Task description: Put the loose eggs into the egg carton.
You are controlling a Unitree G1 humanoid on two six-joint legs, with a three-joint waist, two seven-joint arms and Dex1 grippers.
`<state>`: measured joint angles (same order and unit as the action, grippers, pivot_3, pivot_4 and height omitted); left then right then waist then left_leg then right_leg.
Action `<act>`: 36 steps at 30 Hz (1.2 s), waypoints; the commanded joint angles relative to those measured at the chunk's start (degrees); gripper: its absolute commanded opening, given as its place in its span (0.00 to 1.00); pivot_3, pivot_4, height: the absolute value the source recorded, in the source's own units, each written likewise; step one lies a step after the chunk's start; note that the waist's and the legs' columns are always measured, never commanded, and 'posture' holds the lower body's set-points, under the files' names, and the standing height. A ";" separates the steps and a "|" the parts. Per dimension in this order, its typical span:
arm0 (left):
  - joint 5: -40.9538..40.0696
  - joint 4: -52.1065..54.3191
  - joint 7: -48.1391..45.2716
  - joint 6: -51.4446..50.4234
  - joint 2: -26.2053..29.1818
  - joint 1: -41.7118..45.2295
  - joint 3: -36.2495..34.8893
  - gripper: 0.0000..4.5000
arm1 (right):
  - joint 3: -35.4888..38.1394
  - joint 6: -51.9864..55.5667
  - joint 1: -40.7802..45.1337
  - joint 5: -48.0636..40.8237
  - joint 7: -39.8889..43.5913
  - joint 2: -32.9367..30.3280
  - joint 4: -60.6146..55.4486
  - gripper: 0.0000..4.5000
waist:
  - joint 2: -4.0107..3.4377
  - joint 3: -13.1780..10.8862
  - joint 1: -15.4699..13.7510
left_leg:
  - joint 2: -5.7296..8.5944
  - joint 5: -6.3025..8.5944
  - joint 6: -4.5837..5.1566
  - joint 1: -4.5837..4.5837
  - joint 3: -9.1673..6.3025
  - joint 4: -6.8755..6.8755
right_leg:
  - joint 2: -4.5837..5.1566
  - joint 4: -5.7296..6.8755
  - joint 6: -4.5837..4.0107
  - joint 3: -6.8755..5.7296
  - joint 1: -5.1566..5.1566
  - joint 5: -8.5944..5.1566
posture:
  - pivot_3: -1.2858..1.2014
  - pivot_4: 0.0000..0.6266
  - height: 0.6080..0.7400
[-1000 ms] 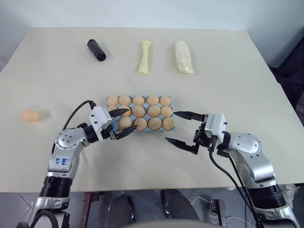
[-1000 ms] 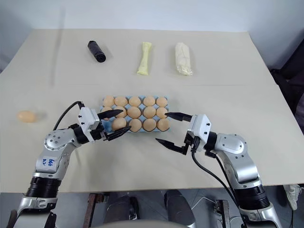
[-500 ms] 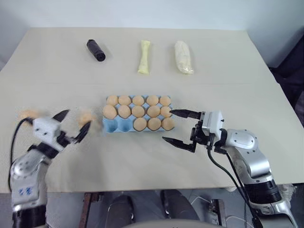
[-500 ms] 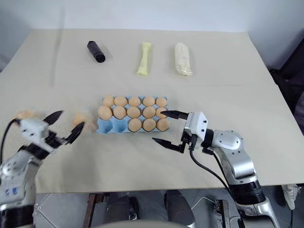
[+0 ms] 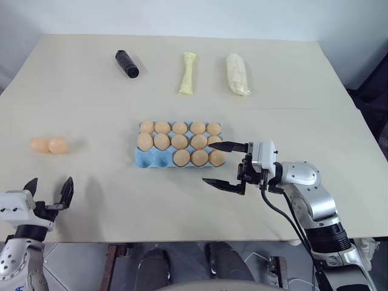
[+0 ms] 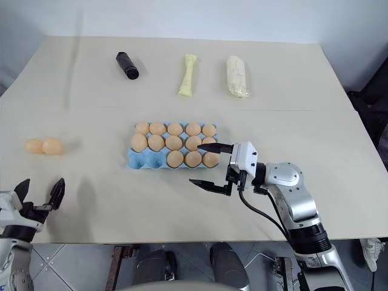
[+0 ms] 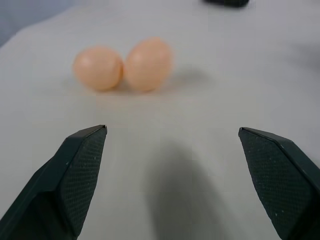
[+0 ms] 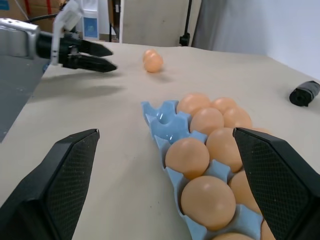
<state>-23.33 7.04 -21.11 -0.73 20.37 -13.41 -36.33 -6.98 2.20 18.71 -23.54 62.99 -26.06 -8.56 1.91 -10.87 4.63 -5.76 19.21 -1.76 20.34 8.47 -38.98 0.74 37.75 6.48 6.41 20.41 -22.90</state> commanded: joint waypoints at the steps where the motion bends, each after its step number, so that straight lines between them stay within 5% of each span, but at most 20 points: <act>1: -0.66 3.30 0.81 -0.43 1.25 2.75 1.40 0.99 | 0.25 -0.79 0.03 -0.94 0.36 0.41 -0.61 1.00 | 0.00 0.00 0.10 | 0.00 0.00 0.00 0.00 0.01 0.00 | -0.01 0.00 0.00 0.01 0.01 0.00 | 0.52 0.24 1.00; 9: 2.83 2.12 10.06 -3.42 1.86 15.34 3.78 0.99 | 0.66 -1.14 -0.57 -0.44 -0.45 0.62 -0.72 1.00 | 0.00 0.00 0.18 | -0.05 0.00 -0.03 0.00 0.06 0.00 | -0.08 0.00 0.00 0.05 0.08 0.00 | 0.52 0.24 1.00; 18: 8.37 -11.48 19.23 -10.14 7.19 30.08 4.59 0.99 | 0.90 -1.30 -0.90 -0.03 -1.33 0.81 -0.89 1.00 | 0.00 0.00 0.15 | -0.07 -0.03 -0.07 -0.01 0.11 -0.06 | -0.11 0.13 0.00 0.06 0.14 0.00 | 0.52 0.24 1.00; 30: 12.16 -34.66 15.77 -12.25 10.98 45.10 12.93 0.99 | 0.81 -1.43 -0.86 0.31 -2.53 0.97 -1.15 1.00 | 0.00 0.00 -0.10 | -0.06 -0.07 -0.12 -0.01 0.13 -0.11 | -0.11 0.24 0.01 0.00 0.21 0.00 | 0.52 0.24 1.00; 36: 12.94 -35.85 16.04 -13.85 10.79 45.36 15.01 0.99 | 1.23 -1.27 -1.30 0.28 -3.22 0.58 -2.02 1.00 | 0.00 0.00 0.18 | -0.14 -0.08 -0.16 0.02 0.21 -0.06 | -0.15 0.32 0.00 0.03 0.38 0.00 | 0.52 0.24 1.00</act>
<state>-10.91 -30.07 -5.28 -14.43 30.30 31.95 -21.16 -6.69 1.51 17.61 -22.75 60.30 -25.20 -8.35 1.91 -10.88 4.81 -5.91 19.12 -1.93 20.37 8.69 -39.03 0.59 38.10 6.48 6.44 20.82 -22.91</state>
